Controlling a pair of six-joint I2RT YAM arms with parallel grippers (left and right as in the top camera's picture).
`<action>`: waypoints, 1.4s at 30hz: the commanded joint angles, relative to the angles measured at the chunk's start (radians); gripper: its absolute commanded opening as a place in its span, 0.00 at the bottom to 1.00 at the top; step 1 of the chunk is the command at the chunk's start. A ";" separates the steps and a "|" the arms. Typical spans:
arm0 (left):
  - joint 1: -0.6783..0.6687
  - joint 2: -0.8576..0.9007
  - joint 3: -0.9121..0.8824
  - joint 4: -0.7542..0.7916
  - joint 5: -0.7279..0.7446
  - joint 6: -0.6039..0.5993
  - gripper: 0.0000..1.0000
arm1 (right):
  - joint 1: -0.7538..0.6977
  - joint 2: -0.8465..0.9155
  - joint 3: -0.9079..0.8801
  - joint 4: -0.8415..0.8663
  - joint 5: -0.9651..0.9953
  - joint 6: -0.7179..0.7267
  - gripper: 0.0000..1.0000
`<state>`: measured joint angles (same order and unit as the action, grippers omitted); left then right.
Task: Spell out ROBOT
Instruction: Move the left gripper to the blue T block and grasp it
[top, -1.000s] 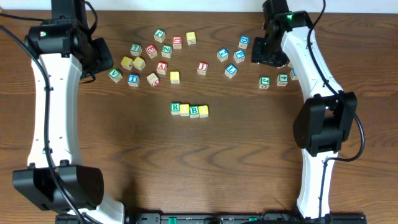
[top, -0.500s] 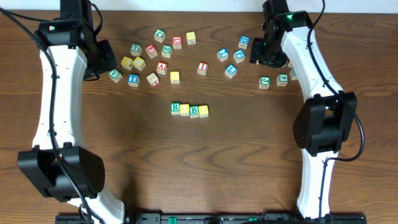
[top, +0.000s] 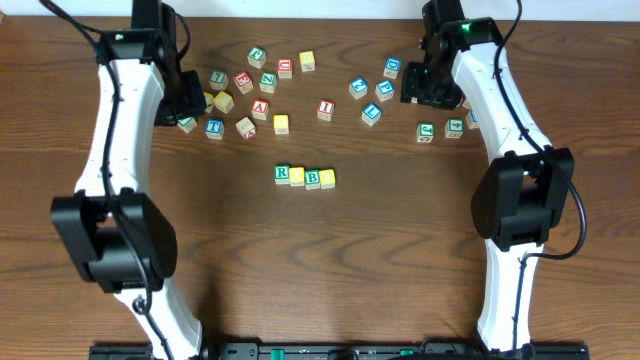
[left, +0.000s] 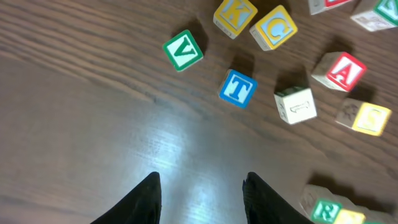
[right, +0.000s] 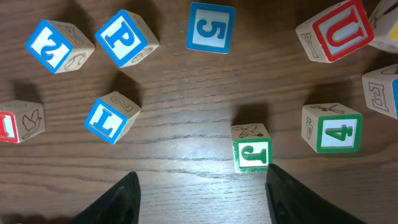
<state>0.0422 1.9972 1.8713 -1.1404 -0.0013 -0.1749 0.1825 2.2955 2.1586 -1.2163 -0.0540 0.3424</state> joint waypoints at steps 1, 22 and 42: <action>0.001 0.063 -0.003 0.019 0.079 0.080 0.42 | 0.009 0.001 0.000 -0.006 -0.005 -0.026 0.60; -0.014 0.272 -0.003 0.182 0.117 0.093 0.42 | 0.009 0.001 0.000 -0.006 -0.005 -0.026 0.62; -0.014 0.320 -0.003 0.230 0.114 0.114 0.34 | 0.009 0.001 0.000 -0.007 -0.005 -0.030 0.63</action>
<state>0.0307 2.3142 1.8713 -0.9100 0.1066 -0.0723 0.1825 2.2951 2.1586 -1.2194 -0.0540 0.3275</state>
